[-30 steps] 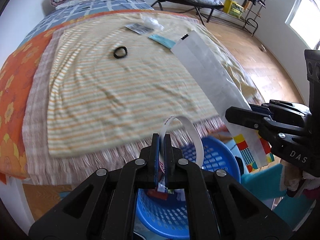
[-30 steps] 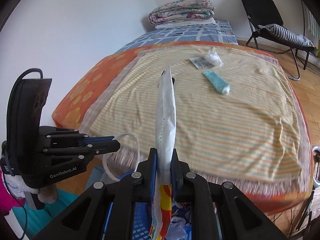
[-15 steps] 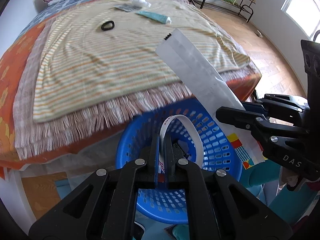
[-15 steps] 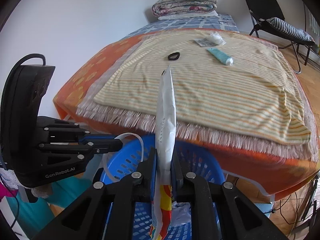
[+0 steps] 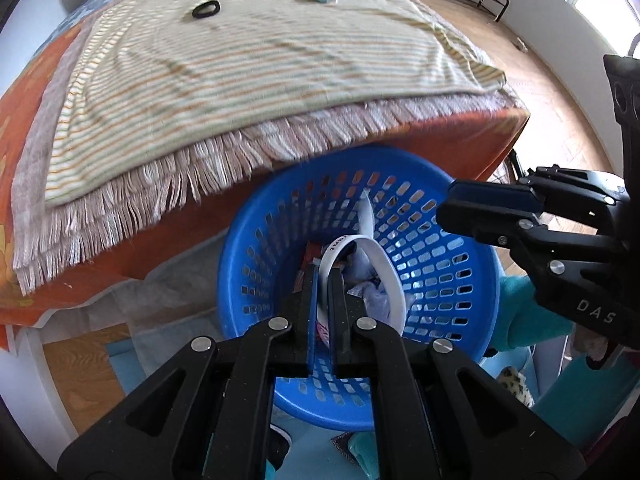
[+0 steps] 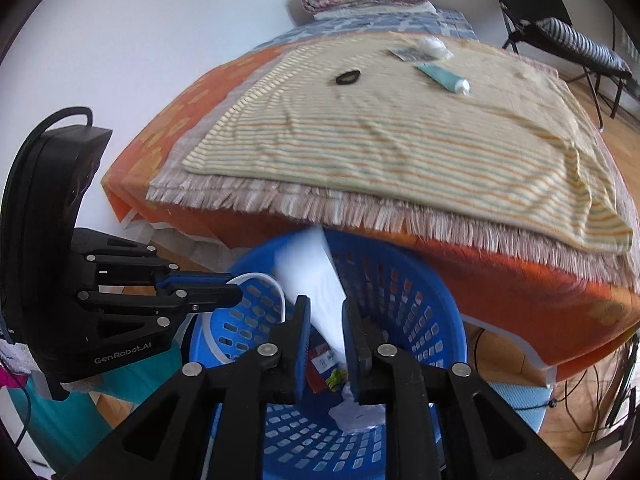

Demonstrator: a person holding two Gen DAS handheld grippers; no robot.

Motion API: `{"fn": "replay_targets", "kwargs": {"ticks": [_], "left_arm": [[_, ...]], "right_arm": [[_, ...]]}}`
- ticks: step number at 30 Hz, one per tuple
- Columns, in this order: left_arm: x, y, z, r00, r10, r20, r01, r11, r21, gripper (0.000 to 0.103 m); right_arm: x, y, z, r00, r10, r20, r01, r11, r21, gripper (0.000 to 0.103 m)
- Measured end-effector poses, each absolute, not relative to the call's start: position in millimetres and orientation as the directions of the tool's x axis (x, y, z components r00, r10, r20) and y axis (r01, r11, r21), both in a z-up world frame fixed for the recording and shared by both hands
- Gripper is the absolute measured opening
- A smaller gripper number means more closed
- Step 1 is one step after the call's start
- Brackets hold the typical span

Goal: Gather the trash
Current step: 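Open both tools to drop the wristband and strip into the basket, then raise both tools back over the hair tie and teal tube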

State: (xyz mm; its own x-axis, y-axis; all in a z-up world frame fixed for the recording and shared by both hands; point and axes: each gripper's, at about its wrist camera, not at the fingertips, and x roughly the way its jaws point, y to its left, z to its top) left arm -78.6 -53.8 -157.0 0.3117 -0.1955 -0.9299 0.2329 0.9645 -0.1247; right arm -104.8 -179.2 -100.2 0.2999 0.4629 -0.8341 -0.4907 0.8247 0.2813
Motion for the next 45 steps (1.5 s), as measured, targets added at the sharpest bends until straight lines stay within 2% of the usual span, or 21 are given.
{"fn": "replay_targets", "kwargs": {"ticks": [1, 3, 5, 9, 12, 18, 26, 38, 40, 42, 45], "left_arm": [[-78, -53, -159, 0.307, -0.189, -0.933, 0.230, 0.966, -0.120, 0.011], [-78, -52, -161, 0.303, -0.187, -0.935, 0.224, 0.967, -0.121, 0.044], [-78, -50, -160, 0.313, -0.185, -0.931, 0.216, 0.969, -0.120, 0.055], [-76, -49, -161, 0.310, -0.181, -0.933, 0.205, 0.971, -0.121, 0.055], [-75, -47, -164, 0.293, -0.175, -0.940, 0.199, 0.973, -0.119, 0.057], [-73, -48, -165, 0.289, -0.172, -0.942, 0.202, 0.973, -0.116, 0.058], [-49, -39, -145, 0.317, -0.164, -0.934, 0.181, 0.977, -0.111, 0.058], [-6, -22, -103, 0.411, -0.133, -0.902, 0.135, 0.987, -0.084, 0.058], [2, -19, -97, 0.422, -0.134, -0.897, 0.118, 0.989, -0.092, 0.060], [10, -14, -91, 0.435, -0.131, -0.891, 0.102, 0.990, -0.095, 0.069], [21, -10, -84, 0.455, -0.121, -0.882, 0.086, 0.992, -0.091, 0.070]], "right_arm": [[-104, -181, -102, 0.298, 0.459, -0.837, -0.483, 0.829, 0.283, 0.028], [-103, -182, -104, 0.291, 0.455, -0.841, -0.472, 0.833, 0.288, 0.029], [-102, -184, -105, 0.291, 0.452, -0.843, -0.459, 0.839, 0.291, 0.035], [-98, -187, -103, 0.307, 0.448, -0.840, -0.440, 0.849, 0.293, 0.058], [-95, -188, -101, 0.311, 0.443, -0.841, -0.430, 0.854, 0.292, 0.071], [-89, -190, -97, 0.330, 0.425, -0.843, -0.416, 0.867, 0.274, 0.085], [-64, -201, -75, 0.347, 0.443, -0.827, -0.364, 0.876, 0.317, 0.089], [-23, -217, -36, 0.400, 0.433, -0.808, -0.350, 0.887, 0.302, 0.089], [-16, -217, -31, 0.396, 0.435, -0.808, -0.360, 0.884, 0.299, 0.089], [-7, -216, -27, 0.388, 0.440, -0.810, -0.364, 0.881, 0.303, 0.089], [7, -214, -22, 0.380, 0.442, -0.813, -0.371, 0.878, 0.304, 0.089]]}}
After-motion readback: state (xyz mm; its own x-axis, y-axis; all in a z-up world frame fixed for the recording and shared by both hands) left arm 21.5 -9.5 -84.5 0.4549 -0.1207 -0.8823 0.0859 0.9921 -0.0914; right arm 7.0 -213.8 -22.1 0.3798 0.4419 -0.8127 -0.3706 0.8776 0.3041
